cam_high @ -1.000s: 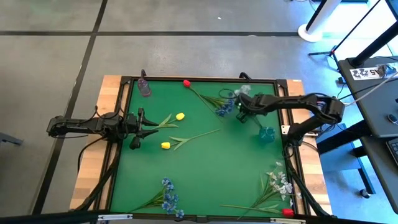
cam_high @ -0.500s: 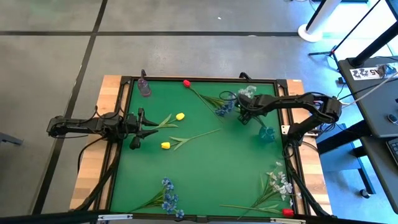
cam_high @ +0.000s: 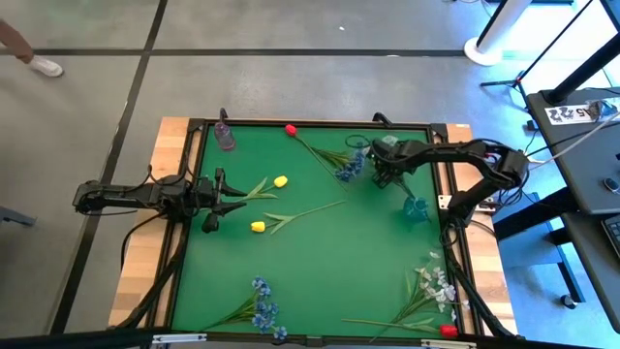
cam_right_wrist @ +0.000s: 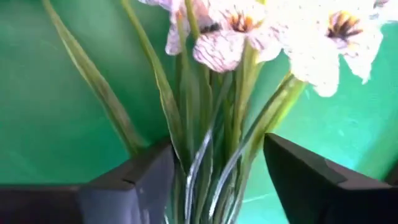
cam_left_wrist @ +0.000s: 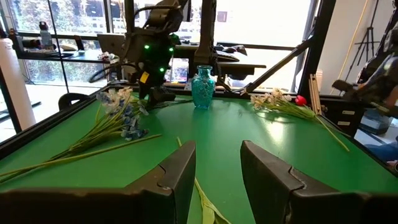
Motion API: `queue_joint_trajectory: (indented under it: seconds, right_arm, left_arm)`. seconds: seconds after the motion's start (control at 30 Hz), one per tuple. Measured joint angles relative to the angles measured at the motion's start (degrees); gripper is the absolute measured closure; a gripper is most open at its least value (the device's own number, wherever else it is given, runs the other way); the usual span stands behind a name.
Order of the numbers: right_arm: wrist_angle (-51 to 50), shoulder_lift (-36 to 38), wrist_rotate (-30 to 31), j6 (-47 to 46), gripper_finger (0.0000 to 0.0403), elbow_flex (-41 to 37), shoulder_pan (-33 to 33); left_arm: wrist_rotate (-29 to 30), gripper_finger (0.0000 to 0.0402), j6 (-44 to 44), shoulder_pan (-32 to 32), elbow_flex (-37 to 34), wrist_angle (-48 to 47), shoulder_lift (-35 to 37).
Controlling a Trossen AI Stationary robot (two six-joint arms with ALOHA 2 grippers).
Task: Sort flowers into vase by color
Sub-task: Put the top white flowers into the blue vase
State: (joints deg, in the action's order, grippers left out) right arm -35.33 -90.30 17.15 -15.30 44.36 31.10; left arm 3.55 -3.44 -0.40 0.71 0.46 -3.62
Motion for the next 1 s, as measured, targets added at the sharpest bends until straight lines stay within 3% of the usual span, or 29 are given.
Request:
queue_joint_trajectory:
  seconds: [0.13,0.23,0.37,0.57,0.73,0.9,1.0]
  right_arm:
    - [1.5,-1.0,-2.9,1.4,0.0234,0.0,0.5]
    - [2.2,0.7,-3.0,2.3,0.0302,-0.2,-0.1]
    - [3.0,9.6,-3.8,2.9,0.0386,-0.3,-2.1]
    - [2.9,34.9,-8.2,7.3,0.0363,-0.2,-8.4]
    - [5.0,57.7,-10.2,8.6,0.039,-0.2,-15.6]
    - [11.5,75.8,-9.4,8.3,0.0385,-0.2,-19.3]
    - [13.0,83.7,-12.0,7.9,0.0378,0.0,-20.2]
  left_arm:
    - [0.0,0.0278,0.0,0.0,0.0,0.0,0.0]
    - [0.0,0.0278,0.0,0.0,0.0,0.0,0.0]
    - [0.0,0.0278,0.0,0.0,0.0,0.0,0.0]
    - [0.0,0.0278,0.0,0.0,0.0,0.0,0.0]
    - [0.0,0.0278,0.0,0.0,0.0,0.0,0.0]
    - [0.0,0.0278,0.0,0.0,0.0,0.0,0.0]
    - [0.0,0.0278,0.0,0.0,0.0,0.0,0.0]
